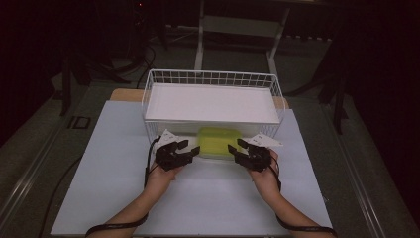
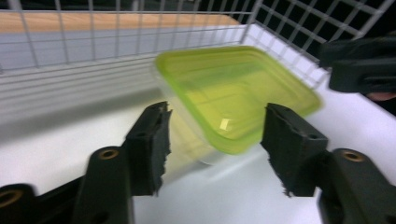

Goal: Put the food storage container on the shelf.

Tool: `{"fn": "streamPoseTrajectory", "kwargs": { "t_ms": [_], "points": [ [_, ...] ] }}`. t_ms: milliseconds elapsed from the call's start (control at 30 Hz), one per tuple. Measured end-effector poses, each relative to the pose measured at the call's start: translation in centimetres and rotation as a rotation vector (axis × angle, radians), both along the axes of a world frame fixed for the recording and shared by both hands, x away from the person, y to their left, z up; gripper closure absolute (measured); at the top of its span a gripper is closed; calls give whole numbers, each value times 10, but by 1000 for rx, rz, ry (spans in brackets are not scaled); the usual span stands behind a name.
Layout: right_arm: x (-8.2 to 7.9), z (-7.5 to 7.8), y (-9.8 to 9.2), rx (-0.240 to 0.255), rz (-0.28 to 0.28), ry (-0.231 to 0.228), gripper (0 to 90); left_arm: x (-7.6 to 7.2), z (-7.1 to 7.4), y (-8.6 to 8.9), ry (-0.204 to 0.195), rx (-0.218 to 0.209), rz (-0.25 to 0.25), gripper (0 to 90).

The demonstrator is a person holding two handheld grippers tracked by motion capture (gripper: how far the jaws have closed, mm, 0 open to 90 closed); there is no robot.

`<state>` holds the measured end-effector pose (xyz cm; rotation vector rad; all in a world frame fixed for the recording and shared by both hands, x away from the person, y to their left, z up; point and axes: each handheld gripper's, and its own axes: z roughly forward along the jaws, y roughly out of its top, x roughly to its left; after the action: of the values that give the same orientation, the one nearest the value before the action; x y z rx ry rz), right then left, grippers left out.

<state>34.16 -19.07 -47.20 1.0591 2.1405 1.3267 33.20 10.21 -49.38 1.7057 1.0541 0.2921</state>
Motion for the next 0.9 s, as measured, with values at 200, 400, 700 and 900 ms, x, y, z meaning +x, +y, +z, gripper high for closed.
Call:
{"fn": "streamPoseTrajectory", "kwargs": {
  "t_ms": [200,400,700,900],
  "points": [
    [-11,-2,6,-18,41,39,673,-18,3,5,-13,0,-82,226],
    [-19,-15,13,-61,76,76,871,-33,-4,6,-61,-9,-103,17],
    [-11,-37,23,-133,83,118,899,-34,-11,3,-65,-25,-132,3],
    [4,-42,26,-135,54,122,899,-35,-14,1,-82,-6,-141,3]
  ]
}}
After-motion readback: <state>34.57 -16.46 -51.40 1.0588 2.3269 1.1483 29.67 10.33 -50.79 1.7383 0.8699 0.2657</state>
